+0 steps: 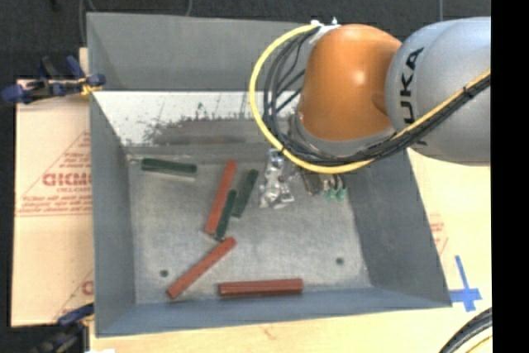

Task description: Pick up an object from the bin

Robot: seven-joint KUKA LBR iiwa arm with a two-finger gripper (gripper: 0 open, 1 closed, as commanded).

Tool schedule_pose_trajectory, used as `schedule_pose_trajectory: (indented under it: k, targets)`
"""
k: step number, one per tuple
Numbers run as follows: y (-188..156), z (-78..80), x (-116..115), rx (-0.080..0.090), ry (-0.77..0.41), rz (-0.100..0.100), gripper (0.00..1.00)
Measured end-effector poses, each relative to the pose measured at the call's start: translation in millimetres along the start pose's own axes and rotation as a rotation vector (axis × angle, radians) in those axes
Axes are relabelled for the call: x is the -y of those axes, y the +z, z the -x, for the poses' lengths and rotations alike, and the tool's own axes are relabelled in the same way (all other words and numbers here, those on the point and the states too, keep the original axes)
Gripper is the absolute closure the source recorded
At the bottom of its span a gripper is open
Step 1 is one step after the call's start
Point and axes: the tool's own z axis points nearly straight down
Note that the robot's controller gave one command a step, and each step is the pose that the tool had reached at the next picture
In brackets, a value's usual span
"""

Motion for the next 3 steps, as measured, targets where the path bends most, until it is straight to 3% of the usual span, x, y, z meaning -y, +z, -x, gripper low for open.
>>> schedule_pose_trajectory:
  k: [1, 2, 3]
  targets:
    - [0.6, -0.4, -0.3, -0.002, -0.002, 0.0, 1.0]
    - [73.4, 19.8, 14.0, -0.004, 0.031, 0.001, 0.0]
    - [72.8, 20.3, 14.0, -0.002, 0.03, 0.0, 0.0]
